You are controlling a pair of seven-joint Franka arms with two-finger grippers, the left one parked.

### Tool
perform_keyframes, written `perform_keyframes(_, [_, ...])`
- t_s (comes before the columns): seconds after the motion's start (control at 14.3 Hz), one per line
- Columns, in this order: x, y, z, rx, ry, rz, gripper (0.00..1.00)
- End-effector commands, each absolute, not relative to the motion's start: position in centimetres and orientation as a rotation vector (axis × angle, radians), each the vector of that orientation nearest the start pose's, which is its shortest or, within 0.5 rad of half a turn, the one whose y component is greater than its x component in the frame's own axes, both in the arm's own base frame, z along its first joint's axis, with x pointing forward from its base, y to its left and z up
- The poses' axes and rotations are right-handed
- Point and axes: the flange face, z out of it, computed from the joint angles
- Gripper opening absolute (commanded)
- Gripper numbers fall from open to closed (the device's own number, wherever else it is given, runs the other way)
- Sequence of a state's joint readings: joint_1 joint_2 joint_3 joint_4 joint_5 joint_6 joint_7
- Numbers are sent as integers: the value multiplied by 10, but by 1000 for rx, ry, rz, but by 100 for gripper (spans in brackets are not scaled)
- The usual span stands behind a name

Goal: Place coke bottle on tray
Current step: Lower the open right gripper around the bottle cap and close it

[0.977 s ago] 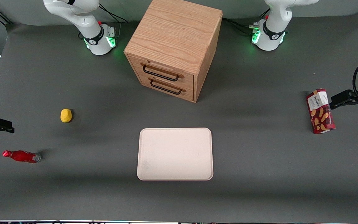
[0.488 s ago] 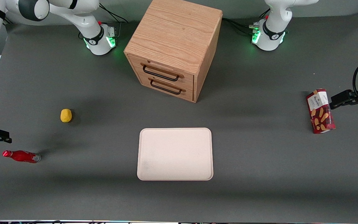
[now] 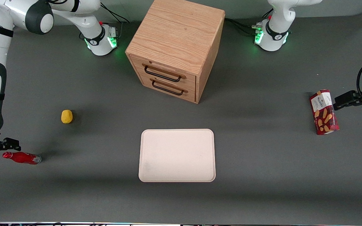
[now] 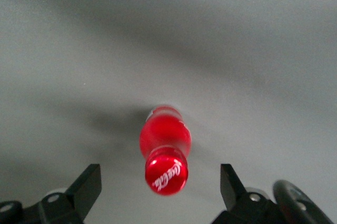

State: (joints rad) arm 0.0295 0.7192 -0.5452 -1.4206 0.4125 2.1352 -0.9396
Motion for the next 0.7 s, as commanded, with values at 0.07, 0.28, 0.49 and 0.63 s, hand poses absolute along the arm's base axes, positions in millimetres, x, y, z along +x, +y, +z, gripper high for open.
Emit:
perform_keyframes(0.07, [688, -277, 320, -3132, -598, -180, 100])
perform_keyframes(0.28, [688, -282, 316, -3137, -596, -184, 100])
perform_keyframes(0.49, [687, -281, 313, -3126, -607, -185, 99])
perform_keyframes(0.63, [687, -281, 313, -3124, -608, -185, 88])
